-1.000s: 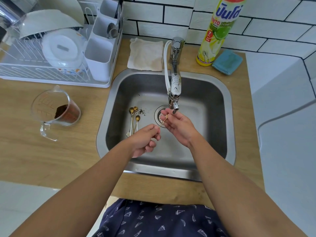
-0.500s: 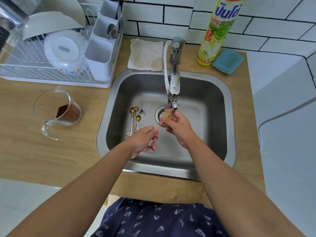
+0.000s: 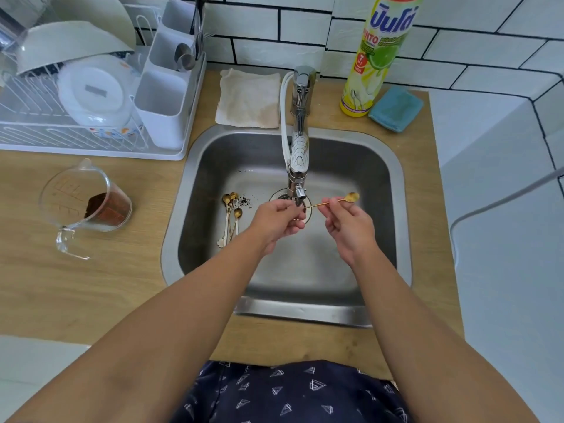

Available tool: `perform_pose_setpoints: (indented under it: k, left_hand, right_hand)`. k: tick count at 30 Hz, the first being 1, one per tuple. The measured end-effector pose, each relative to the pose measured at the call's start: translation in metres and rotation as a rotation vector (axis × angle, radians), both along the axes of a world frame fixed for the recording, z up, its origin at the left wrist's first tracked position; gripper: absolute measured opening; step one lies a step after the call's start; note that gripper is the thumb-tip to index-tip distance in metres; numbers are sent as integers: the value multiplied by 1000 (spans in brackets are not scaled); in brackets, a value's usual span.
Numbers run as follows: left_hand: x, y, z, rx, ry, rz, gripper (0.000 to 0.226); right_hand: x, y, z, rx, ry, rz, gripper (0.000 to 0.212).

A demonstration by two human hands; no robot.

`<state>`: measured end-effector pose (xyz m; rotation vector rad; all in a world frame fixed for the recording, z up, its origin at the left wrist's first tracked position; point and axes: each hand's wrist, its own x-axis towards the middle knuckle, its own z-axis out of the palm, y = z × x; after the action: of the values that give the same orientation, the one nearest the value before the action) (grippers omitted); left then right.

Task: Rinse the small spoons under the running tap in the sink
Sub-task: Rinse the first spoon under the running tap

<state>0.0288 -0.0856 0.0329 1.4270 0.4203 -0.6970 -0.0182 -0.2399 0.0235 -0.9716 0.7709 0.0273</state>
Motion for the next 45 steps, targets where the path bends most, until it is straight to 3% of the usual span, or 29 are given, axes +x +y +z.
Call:
perform_pose_setpoints:
  k: [3, 6, 8, 13, 18, 22, 25, 30, 32, 37, 39, 42, 45]
  left_hand:
    - [0, -8, 0, -34, 37, 68, 15]
    - [0, -7, 0, -279, 139, 160, 3]
    - [-1, -4, 0, -348, 177, 157, 7]
    - [-2, -2, -3, -34, 71, 60, 17]
    - [-5, 0, -5, -142, -96, -32, 9]
    - [-4, 6, -8, 62, -167, -160, 19]
    - [-5, 7, -7, 132, -149, -143, 26]
    - [-9, 19, -5, -83, -15, -177, 10]
    - [-10, 30, -5, -8, -26, -182, 10]
    - [-17, 53, -2, 183, -105, -216, 18]
    - [-20, 59, -1, 220, -145, -187, 18]
    - [-22, 65, -1, 273, -164, -153, 18]
    - [-26, 62, -1, 322, -170, -160, 20]
  right_hand:
    - [-1, -3, 0, -25, -18, -10, 5]
    - [-1, -5, -1, -14, -31, -41, 8]
    - [0, -4, -1, 2, -32, -48, 8]
    - [-1, 9, -3, -21, -47, 24, 12]
    - [-2, 8, -5, -30, 7, -127, 7]
    - [-5, 10, -8, -9, 10, -106, 9]
    - [-5, 11, -9, -29, 16, -104, 7]
    - [-2, 16, -7, -95, 31, -49, 11]
    - [0, 25, -7, -185, 44, 69, 3]
    - [-1, 56, -5, -212, 26, 352, 7]
    - [5, 54, -3, -185, 49, 308, 2]
    - [13, 45, -5, -105, 98, 108, 10]
    - [7, 55, -8, -142, 107, 209, 7]
